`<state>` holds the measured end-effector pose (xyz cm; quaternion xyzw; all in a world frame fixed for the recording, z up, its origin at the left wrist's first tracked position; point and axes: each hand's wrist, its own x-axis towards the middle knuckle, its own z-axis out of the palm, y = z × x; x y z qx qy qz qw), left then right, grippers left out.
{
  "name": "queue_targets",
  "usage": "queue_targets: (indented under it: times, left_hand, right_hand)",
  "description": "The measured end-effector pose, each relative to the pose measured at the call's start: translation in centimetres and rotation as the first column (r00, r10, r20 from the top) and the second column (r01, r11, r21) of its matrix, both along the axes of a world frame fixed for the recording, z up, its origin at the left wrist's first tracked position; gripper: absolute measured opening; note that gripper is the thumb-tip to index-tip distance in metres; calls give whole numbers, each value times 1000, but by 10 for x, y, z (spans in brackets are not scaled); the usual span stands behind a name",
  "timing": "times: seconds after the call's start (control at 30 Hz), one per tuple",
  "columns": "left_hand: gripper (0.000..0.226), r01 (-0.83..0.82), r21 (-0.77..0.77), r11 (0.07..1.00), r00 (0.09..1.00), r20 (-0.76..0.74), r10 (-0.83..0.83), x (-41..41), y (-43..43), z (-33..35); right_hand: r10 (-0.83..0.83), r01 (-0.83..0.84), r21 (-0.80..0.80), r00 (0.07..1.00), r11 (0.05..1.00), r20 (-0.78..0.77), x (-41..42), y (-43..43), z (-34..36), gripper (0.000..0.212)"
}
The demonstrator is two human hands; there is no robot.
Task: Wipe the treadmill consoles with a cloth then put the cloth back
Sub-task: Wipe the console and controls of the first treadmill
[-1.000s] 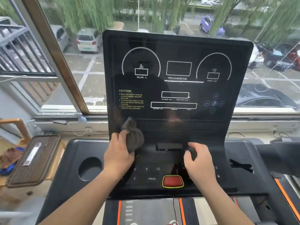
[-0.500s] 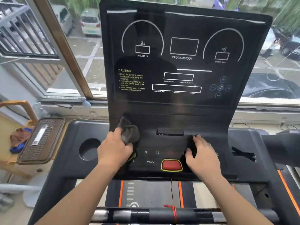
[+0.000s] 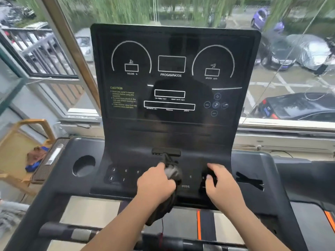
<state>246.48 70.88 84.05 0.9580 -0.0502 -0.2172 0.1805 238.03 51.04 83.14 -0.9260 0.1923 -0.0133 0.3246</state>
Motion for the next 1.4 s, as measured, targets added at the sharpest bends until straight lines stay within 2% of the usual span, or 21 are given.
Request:
queue_targets:
  times: [0.13, 0.27, 0.4, 0.57, 0.67, 0.73, 0.77, 0.83, 0.9, 0.97, 1.13, 1.2, 1.3, 1.37, 1.4]
  left_hand:
    - [31, 77, 40, 996, 994, -79, -74, -2, -57, 18]
    - [36, 104, 13, 994, 993, -63, -103, -23, -110, 20]
    - [38, 57, -150, 987, 991, -109, -74, -47, -149, 12]
    - [14, 30, -395, 918, 971, -205, -120, -57, -171, 17]
    - [19, -83, -522, 849, 996, -25, 82, -45, -160, 29]
    - [23, -112, -592, 798, 958, 149, 245, -31, -150, 34]
    - [29, -100, -593, 799, 928, 234, 290, -24, -146, 33]
    - [46, -87, -474, 876, 905, 331, 268, -15, -143, 23]
    - [56, -42, -229, 973, 953, 284, 108, -17, -152, 7]
    - [58, 47, -81, 996, 977, 211, -29, -25, -170, -6]
    - [44, 317, -95, 944, 948, 57, -312, -64, -227, -4]
    - [26, 337, -179, 924, 936, -43, -350, -91, -236, -3]
    - [6, 86, -505, 859, 932, -263, -249, -120, -222, -9]
    - [7, -10, -590, 808, 928, -307, -212, -123, -202, -10]
    - [7, -18, -618, 786, 939, -280, -199, -118, -192, -6]
  right_hand:
    - [-17, 17, 17, 999, 1000, 29, -21, -28, -2, 38]
    - [-73, 70, 94, 997, 993, 35, -39, -52, -2, 37]
    - [-153, 140, 176, 986, 974, 61, -52, -68, -3, 34]
    - [-274, 250, 275, 960, 928, 54, -63, -86, -3, 35]
    - [-314, 277, 324, 947, 905, 70, -67, -92, -1, 35]
    - [-311, 270, 350, 948, 897, 67, -69, -92, 0, 32]
    - [-302, 264, 356, 952, 897, 56, -70, -91, 1, 31]
    - [-284, 254, 369, 958, 894, 29, -73, -87, 0, 31]
    - [-282, 251, 385, 959, 888, 25, -78, -84, -1, 31]
    - [-292, 258, 388, 956, 885, 32, -86, -85, -1, 31]
    - [-432, 387, 348, 900, 854, 60, -119, -101, -4, 32]
    - [-510, 459, 337, 856, 822, 80, -135, -109, -5, 32]
    - [-605, 540, 361, 791, 760, 91, -152, -119, 2, 31]
    - [-661, 573, 425, 745, 701, 86, -157, -118, 7, 30]
    - [-681, 580, 453, 728, 677, 85, -156, -114, 8, 30]
